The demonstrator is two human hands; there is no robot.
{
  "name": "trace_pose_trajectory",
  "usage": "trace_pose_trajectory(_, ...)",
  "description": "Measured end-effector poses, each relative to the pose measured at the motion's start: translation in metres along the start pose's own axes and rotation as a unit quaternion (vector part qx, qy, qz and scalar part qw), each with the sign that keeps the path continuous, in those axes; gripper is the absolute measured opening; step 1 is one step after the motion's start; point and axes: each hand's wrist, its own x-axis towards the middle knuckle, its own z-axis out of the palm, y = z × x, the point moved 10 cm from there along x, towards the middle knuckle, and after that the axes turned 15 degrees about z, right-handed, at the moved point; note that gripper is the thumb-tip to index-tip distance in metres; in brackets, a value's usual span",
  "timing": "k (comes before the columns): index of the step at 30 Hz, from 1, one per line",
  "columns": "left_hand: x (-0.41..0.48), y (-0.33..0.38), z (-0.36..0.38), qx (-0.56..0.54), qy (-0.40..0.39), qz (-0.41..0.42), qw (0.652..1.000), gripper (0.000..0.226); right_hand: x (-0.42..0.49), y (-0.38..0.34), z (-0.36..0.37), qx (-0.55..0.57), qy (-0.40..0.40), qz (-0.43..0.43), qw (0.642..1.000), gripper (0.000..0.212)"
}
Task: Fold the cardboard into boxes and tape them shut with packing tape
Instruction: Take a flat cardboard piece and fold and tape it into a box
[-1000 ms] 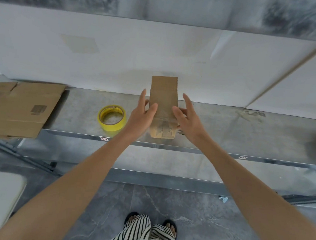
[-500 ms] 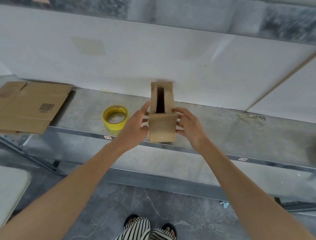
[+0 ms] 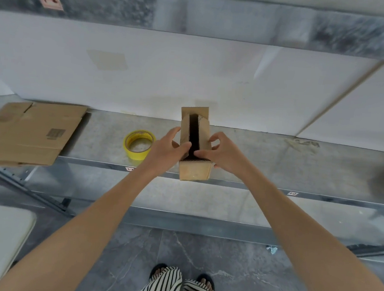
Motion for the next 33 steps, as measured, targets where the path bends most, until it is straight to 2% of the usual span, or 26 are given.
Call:
trace_pose_trajectory(3, -0.001, 0.008, -0.004, -0.055, -0.002, 0.014, 0.998, 0.052, -0.001, -0.002, 0.001, -0.034, 0.004, -0.01, 0.999, 0.061)
trace_pose_trajectory(6, 0.0, 0.013, -0.009, -0.035, -0.016, 0.039, 0.998, 0.053, -0.009, -0.007, -0.004, -0.028, 0.022, -0.041, 0.999, 0.061)
trace_pose_trajectory(11, 0.002, -0.003, -0.012, 0.007, -0.017, 0.042, 0.999, 0.044, -0.014, -0.009, -0.039, -0.009, 0.14, -0.074, 0.987, 0.056)
trace_pose_trajectory(19, 0.005, -0.019, -0.018, 0.042, -0.043, 0.049, 0.997, 0.051, -0.001, 0.013, -0.026, 0.084, 0.083, -0.007, 0.993, 0.056)
trace_pose_trajectory(23, 0.012, -0.002, -0.019, 0.074, -0.066, 0.117, 0.988, 0.05, -0.005, 0.018, -0.034, 0.104, 0.119, -0.002, 0.987, 0.059)
trace_pose_trajectory(28, 0.022, 0.03, -0.01, 0.165, -0.101, 0.208, 0.959, 0.054, -0.022, 0.036, -0.048, 0.134, 0.165, 0.012, 0.977, 0.057)
trace_pose_trajectory(33, 0.028, 0.064, -0.005, 0.165, -0.094, 0.281, 0.941, 0.053, -0.038, 0.046, -0.05, 0.16, 0.188, 0.002, 0.969, 0.057)
